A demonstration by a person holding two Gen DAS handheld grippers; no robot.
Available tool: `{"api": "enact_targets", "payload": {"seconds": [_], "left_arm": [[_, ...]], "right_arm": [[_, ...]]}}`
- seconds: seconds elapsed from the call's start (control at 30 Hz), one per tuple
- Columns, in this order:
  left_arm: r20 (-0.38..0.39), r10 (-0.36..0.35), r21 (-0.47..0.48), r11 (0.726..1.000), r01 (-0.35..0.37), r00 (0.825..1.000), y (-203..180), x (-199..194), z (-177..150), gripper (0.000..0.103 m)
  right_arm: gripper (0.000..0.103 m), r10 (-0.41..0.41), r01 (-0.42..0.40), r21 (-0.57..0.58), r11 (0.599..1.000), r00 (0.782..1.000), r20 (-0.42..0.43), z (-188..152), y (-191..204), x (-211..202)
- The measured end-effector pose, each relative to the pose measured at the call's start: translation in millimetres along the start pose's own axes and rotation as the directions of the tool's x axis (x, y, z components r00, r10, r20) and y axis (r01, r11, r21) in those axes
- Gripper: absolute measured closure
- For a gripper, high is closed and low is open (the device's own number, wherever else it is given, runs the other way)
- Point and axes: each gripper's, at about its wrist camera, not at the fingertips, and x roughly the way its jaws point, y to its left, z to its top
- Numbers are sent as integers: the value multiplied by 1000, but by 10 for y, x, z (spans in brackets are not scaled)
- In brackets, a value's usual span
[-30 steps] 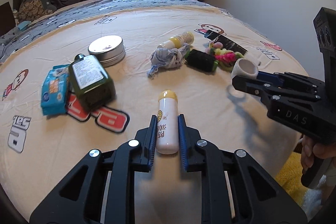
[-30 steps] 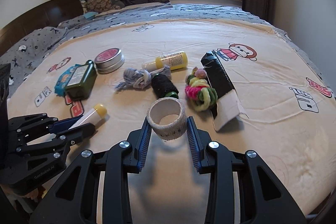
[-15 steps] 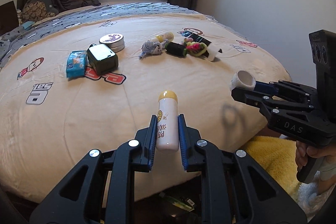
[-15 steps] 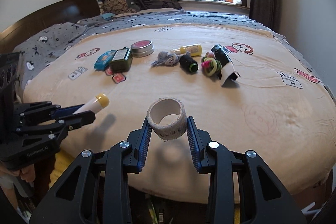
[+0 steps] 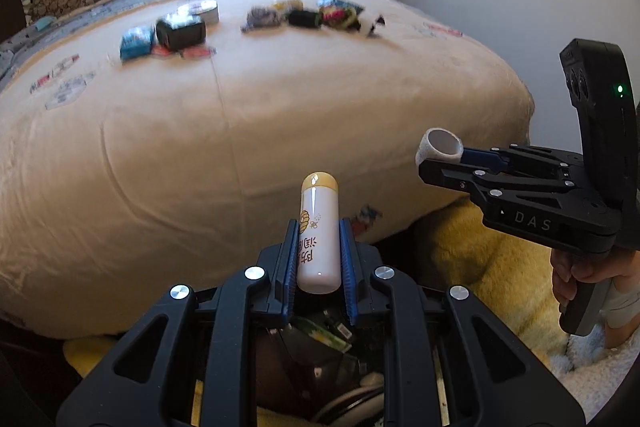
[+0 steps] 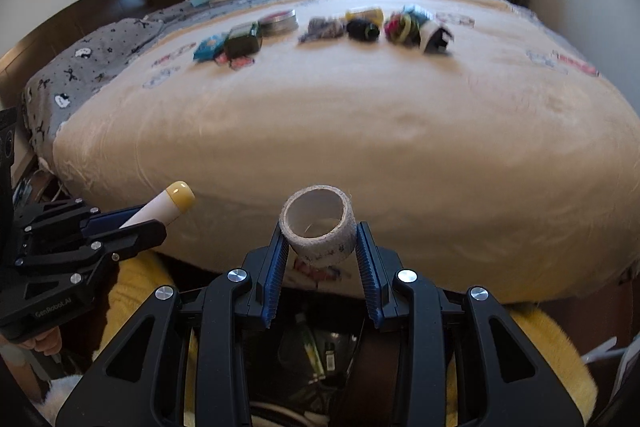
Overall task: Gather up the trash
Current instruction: 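Lower both tools to the bin and release the small bottle and tape roll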
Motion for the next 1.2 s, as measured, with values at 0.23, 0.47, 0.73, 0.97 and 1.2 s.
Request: {"api": "enact_targets", "payload": {"seconds": [0.23,0.47,0.73,0.97,1.2], "left_arm": [[-149,-20,-23,1000,17,989,14,393,-353,85],[-242,-46,-52,998,35,969,83,647,-527,85],[-288,-59,-69,997,41,956,126,766,-604,78],[-275,-34,-90,996,10,961,240,710,-610,71],[-226,30,-81,995,-49,974,289,539,-457,57]], "right_arm": [[68,9,-6,15,1000,988,-155,-344,37,369],[68,21,-15,28,999,975,-223,-485,80,522],[65,17,-3,52,999,966,-258,-564,56,602],[55,7,12,74,997,970,-244,-491,-9,603],[29,-9,29,102,994,981,-192,-350,-151,486]]}}
